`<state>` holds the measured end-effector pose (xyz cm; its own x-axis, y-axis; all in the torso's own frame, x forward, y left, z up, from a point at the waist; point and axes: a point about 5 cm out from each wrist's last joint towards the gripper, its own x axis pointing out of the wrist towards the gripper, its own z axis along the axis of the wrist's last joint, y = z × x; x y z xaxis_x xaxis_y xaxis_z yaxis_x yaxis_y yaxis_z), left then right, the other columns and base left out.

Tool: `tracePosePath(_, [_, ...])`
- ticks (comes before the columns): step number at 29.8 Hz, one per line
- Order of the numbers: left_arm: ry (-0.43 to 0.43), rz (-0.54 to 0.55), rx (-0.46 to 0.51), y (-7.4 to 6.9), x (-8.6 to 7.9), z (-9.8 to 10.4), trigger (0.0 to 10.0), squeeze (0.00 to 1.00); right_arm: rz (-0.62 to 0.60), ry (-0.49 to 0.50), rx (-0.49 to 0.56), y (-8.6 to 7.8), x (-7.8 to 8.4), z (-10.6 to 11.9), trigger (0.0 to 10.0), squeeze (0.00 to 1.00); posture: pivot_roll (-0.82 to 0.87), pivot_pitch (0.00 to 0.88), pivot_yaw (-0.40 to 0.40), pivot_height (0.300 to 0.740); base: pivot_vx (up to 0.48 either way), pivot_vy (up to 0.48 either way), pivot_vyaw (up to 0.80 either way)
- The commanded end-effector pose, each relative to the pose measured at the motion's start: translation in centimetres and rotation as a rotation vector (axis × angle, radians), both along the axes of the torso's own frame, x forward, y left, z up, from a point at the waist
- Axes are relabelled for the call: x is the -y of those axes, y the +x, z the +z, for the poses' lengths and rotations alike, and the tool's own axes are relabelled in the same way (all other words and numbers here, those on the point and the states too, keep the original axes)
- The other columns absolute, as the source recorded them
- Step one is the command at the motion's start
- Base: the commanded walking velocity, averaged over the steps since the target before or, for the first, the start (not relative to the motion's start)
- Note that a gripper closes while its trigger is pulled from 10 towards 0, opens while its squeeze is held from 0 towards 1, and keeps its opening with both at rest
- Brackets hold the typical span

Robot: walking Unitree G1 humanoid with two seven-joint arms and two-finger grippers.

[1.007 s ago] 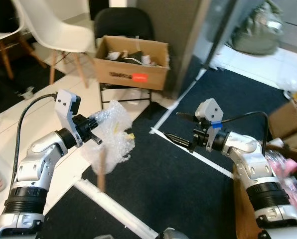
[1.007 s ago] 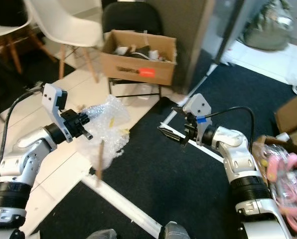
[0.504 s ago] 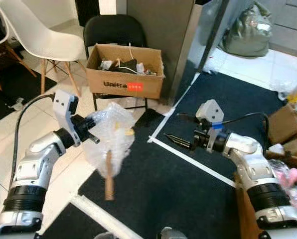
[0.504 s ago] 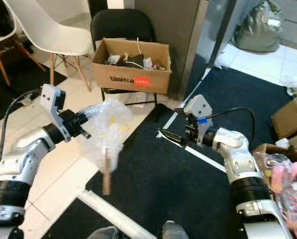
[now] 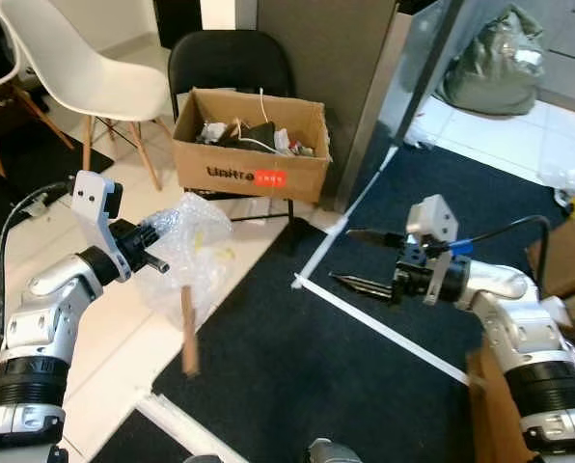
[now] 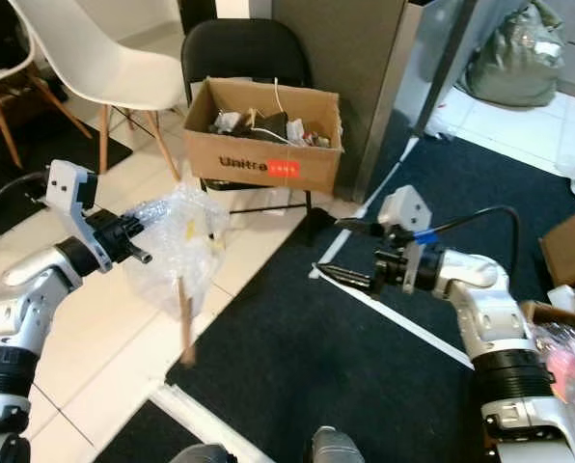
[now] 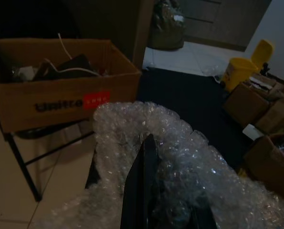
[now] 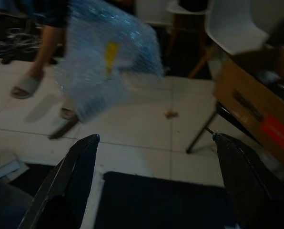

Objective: Picking trash to rubbish bin

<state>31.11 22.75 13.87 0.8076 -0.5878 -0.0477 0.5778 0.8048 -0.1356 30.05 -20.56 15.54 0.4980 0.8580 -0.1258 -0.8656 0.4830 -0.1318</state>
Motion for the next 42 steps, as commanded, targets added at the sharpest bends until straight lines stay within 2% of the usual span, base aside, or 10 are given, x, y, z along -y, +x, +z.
tracePosePath(1, [0.014, -0.005, -0.015, -0.1, -0.1, -0.5, 10.0, 0.0, -0.016, 0.015, 0.016, 0.2, 0.9, 0.7, 10.0, 0.0, -0.01, 0.0, -0.015, 0.74, 0.274, 0.0, 0.0])
tracePosePath(6, [0.018, -0.005, -0.011, -0.1, -0.2, -0.4, 10.0, 0.0, 0.009, 0.007, -0.02, -0.4, 2.0, 0.9, 10.0, 0.0, -0.01, 0.0, -0.013, 0.74, 0.272, 0.0, 0.0])
tracePosePath(11, [0.022, 0.001, -0.009, 0.0, -0.5, -0.3, 10.0, 0.0, 0.059, -0.012, -0.072, -1.2, 2.0, 0.4, 10.0, 0.0, -0.01, 0.0, -0.011, 0.74, 0.273, 0.0, 0.0])
tracePosePath(33, [0.036, 0.044, 0.009, 0.0, -1.9, 0.0, 10.0, 0.0, 0.063, -0.062, -0.11, -1.4, 2.2, -0.3, 10.0, 0.0, -0.01, 0.0, -0.02, 0.74, 0.279, 0.0, 0.0])
tracePosePath(42, [0.039, 0.049, 0.011, 0.1, -2.0, -0.1, 10.0, 0.0, 0.065, -0.073, -0.111, -1.5, 2.2, -0.4, 10.0, 0.0, -0.01, 0.0, -0.021, 0.74, 0.48, 0.0, 0.0])
